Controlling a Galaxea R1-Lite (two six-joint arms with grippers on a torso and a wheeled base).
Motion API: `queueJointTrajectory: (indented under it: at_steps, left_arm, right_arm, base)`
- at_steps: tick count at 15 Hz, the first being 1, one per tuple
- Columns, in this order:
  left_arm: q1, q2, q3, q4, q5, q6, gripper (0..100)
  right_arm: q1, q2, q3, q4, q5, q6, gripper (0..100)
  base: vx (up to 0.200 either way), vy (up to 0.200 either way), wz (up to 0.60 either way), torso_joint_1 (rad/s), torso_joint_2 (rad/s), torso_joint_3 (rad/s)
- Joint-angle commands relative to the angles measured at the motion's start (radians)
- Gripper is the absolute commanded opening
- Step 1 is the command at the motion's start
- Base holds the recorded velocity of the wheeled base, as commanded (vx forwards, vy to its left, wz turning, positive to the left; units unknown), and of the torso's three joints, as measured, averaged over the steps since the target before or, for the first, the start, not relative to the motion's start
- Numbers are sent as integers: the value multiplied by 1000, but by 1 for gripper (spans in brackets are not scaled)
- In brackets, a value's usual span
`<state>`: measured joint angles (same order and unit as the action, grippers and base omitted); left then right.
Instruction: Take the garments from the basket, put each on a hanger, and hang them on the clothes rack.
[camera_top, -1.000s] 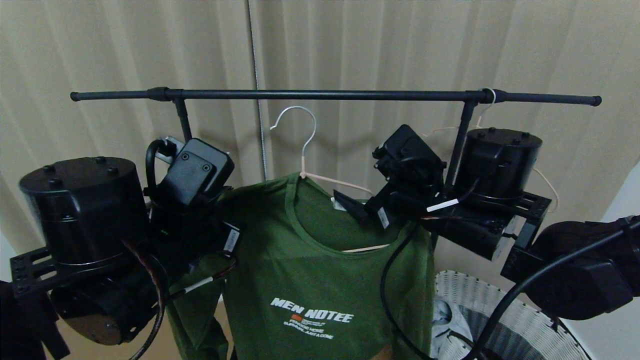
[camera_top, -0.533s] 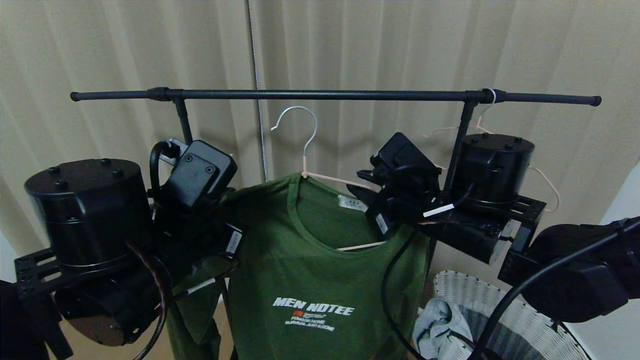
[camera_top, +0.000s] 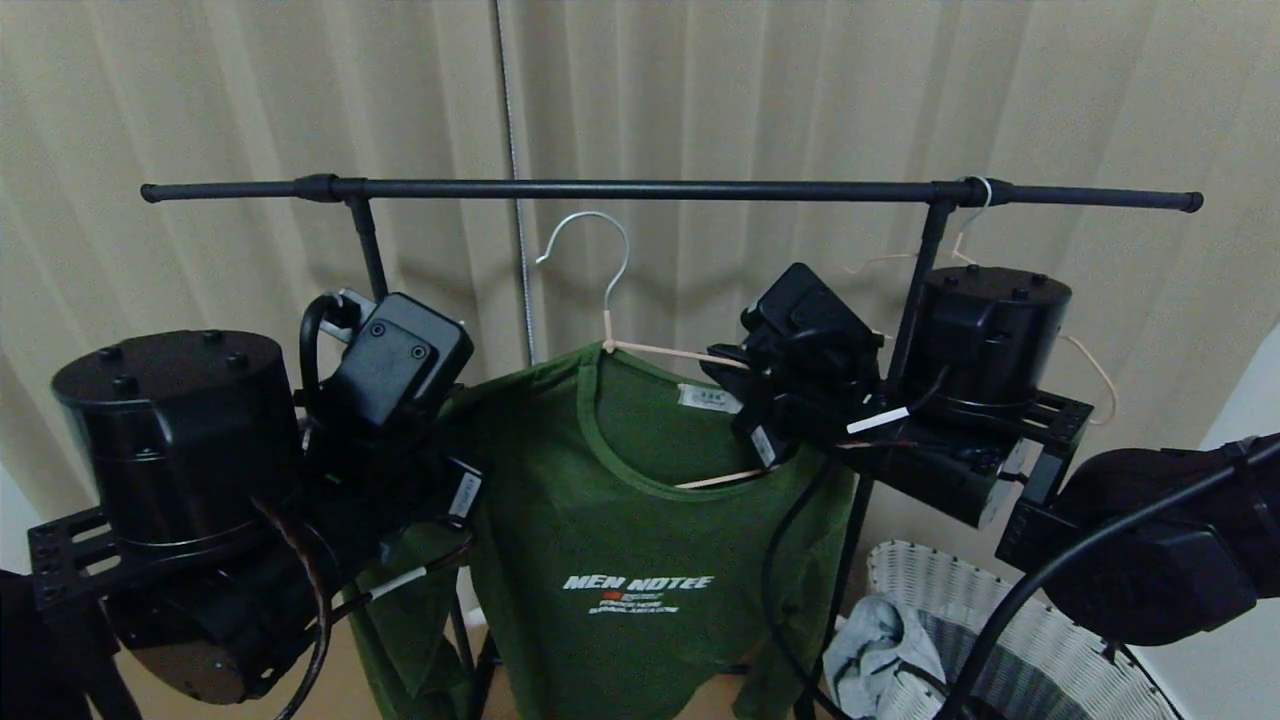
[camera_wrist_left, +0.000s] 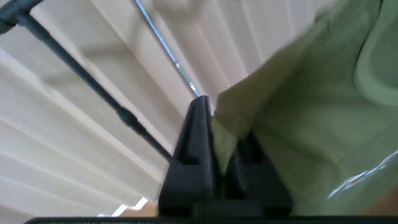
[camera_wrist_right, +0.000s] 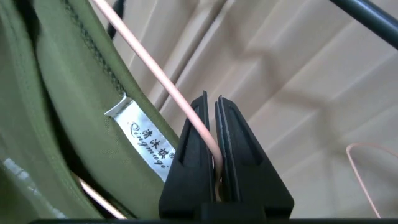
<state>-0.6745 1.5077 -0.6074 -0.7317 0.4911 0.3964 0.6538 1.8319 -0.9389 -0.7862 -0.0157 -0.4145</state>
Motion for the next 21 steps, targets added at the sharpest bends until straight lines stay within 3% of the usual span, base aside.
queueJointTrajectory:
  at_steps: [1, 3, 7, 10, 15, 18, 21]
  left_arm:
    - [-2, -12, 14, 2, -2, -4, 100]
    - [-7, -17, 14, 0, -3, -10, 100]
    - [0, -141, 106, 2, -164, -60, 100]
    - [23, -195, 163, 2, -172, -120, 100]
    - [110, -192, 256, 2, -184, -148, 100]
    - [147, -164, 247, 2, -272, -203, 100]
    - [185, -124, 242, 0, -282, -205, 100]
  right_arm:
    - [1, -8, 5, -2, 0, 0, 0]
    - [-3, -16, 6, -4, -3, 0, 0]
    - [-69, -85, 86, -8, -18, 8, 0]
    - [-111, -161, 146, -31, -16, 25, 0]
    - [-117, -257, 218, -53, -6, 56, 0]
    - [-114, -270, 232, -90, 16, 68, 0]
    - [-112, -276, 249, -128, 46, 66, 0]
  base:
    - [0, 0, 0, 0, 0, 0]
    - [0, 0, 0, 0, 0, 0]
    - [0, 0, 0, 0, 0, 0]
    - [0, 0, 0, 0, 0, 0]
    - [0, 0, 0, 0, 0, 0]
    - [0, 0, 0, 0, 0, 0]
    - [0, 0, 0, 0, 0, 0]
